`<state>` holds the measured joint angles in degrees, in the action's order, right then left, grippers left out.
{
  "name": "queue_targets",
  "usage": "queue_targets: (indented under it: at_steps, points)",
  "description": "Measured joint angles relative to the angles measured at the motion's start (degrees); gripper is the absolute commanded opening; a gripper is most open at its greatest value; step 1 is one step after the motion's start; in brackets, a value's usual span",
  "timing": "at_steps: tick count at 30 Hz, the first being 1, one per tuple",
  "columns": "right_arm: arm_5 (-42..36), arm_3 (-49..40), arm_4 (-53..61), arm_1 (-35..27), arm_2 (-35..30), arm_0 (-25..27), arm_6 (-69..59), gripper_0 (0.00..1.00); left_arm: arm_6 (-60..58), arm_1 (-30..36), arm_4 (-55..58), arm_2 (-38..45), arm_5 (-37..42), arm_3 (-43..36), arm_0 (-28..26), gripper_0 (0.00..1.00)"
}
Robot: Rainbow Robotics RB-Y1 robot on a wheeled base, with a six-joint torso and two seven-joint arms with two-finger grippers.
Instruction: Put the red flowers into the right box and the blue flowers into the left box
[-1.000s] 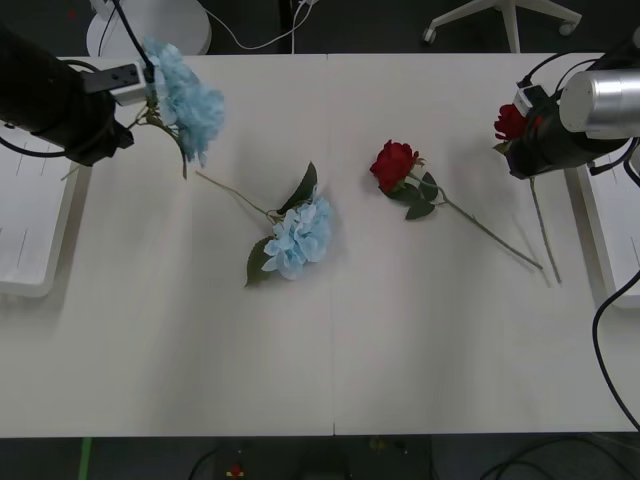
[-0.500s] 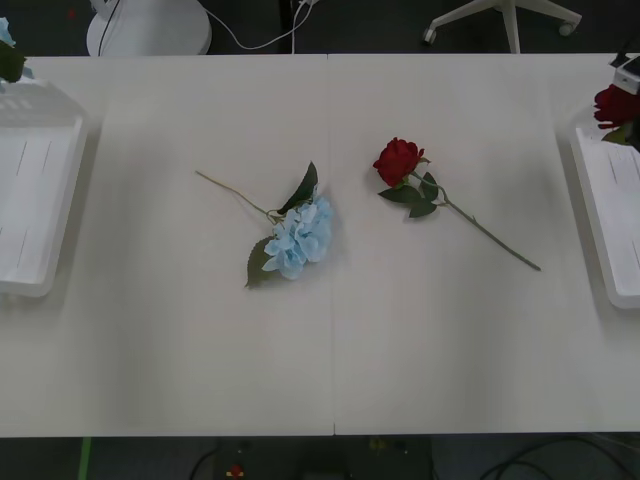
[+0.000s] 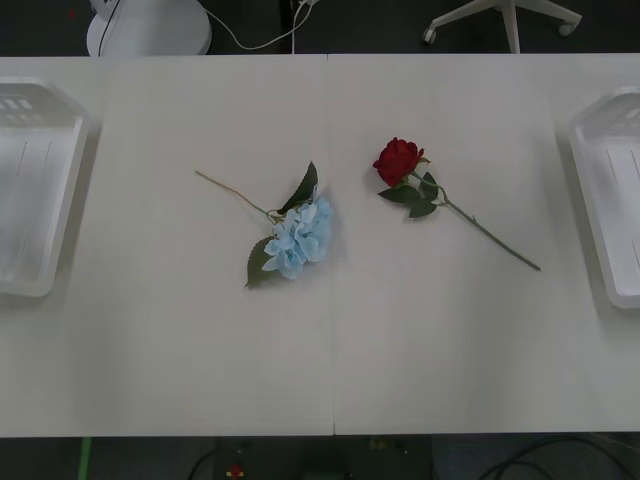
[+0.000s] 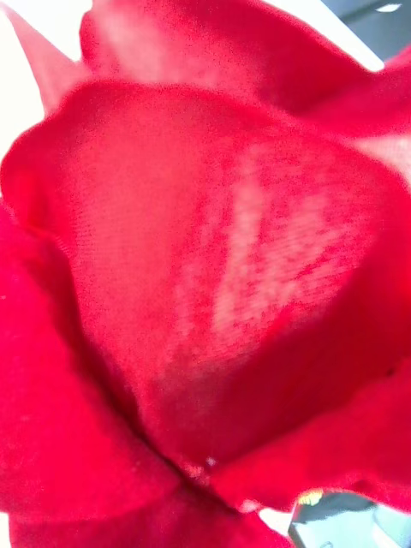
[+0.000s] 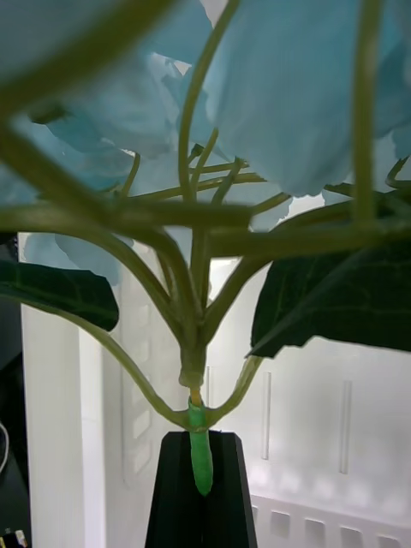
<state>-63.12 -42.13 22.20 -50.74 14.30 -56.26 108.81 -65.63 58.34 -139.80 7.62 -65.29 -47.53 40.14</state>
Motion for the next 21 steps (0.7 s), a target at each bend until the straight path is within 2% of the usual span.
queue_targets:
  at_steps: [6, 7, 8, 10, 11, 15, 19, 21]
  points:
    - [8.0, 6.6, -9.3, 3.4, 0.0, 0.0, -4.9, 0.0, 0.0, -3.4, -5.8, -0.1, 2.9, 1.4, 0.0, 0.01]
    - [9.6, 8.0, -10.8, 4.0, 0.0, 0.0, -5.4, 0.0, 0.0, -3.9, -6.4, -0.3, 3.4, 1.5, 0.0, 0.13]
    - [11.0, 9.3, -12.3, 4.6, 0.0, 0.0, -5.5, 0.0, 0.0, -4.3, -6.7, -0.7, 4.0, 1.5, 0.0, 0.54]
    - [13.6, 11.9, -15.3, 5.8, 0.0, 0.0, -5.5, 0.0, 0.0, -4.7, -6.9, -2.3, 5.8, 1.5, 0.0, 0.92]
    - [14.2, 12.9, -16.1, 6.4, 0.0, 0.0, -5.5, 0.0, 0.0, -4.7, -6.9, -3.4, 6.6, 1.5, 0.0, 1.0]
    - [17.1, 16.2, -17.2, 7.8, 0.0, 0.0, -6.6, 0.0, 0.0, -4.7, -6.9, -7.6, 8.2, 1.5, 0.0, 1.0]
    - [20.3, 18.9, -17.9, 8.2, 0.0, 0.0, -8.0, 0.0, 0.0, -4.7, -6.9, -8.3, 8.4, 1.5, 0.0, 1.0]
    - [21.4, 19.9, -17.9, 8.2, 0.0, 0.0, -8.1, 0.14, 0.3, -4.7, -6.9, -8.2, 8.5, 1.4, 0.0, 1.0]
